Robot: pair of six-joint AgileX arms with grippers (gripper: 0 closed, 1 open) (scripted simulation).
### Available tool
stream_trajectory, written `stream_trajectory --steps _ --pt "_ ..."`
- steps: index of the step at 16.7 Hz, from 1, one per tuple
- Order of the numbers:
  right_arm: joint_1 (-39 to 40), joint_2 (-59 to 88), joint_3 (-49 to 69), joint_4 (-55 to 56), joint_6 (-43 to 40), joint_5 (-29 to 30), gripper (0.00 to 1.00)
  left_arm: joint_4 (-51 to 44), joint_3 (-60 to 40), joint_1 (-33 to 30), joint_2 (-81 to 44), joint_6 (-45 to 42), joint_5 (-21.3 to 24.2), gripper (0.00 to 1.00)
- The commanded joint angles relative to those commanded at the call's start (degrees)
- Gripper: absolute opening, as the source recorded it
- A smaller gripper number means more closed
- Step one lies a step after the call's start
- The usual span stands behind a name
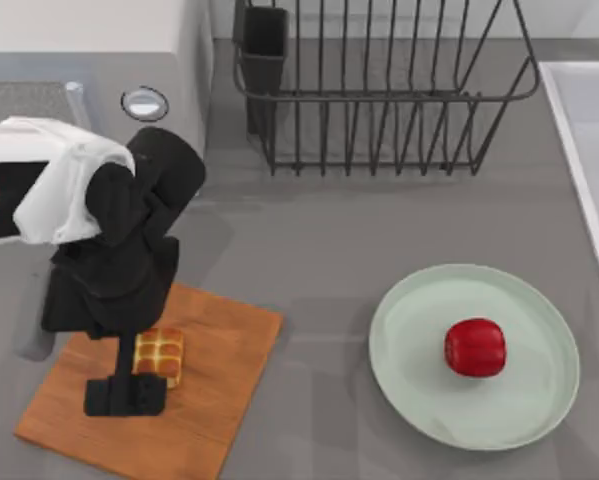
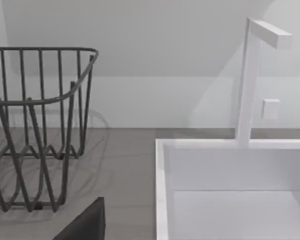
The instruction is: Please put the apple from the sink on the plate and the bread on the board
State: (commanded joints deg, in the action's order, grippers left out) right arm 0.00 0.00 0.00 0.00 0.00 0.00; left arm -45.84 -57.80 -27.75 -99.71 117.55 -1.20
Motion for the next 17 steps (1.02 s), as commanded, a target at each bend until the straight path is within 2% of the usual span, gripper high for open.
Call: stream_trajectory --steps 4,7,11,17 --pt "0.0 0.0 0.0 0.0 0.0 0.0 1.0 5.05 3.68 2.75 7.51 -6.68 -0.5 1.0" --pt "0.0 0.0 0.0 0.0 0.0 0.0 1.0 10.14 9.91 5.52 17.53 -17.95 -0.51 1.0" --pt "0.0 0.0 0.0 0.0 0.0 0.0 1.0 16.47 20.31 9.75 34.75 -40.3 0.31 1.0" --pt "0.0 0.0 0.0 0.0 0.0 0.0 1.0 26.45 38.11 16.91 65.0 -80.13 1.35 1.0"
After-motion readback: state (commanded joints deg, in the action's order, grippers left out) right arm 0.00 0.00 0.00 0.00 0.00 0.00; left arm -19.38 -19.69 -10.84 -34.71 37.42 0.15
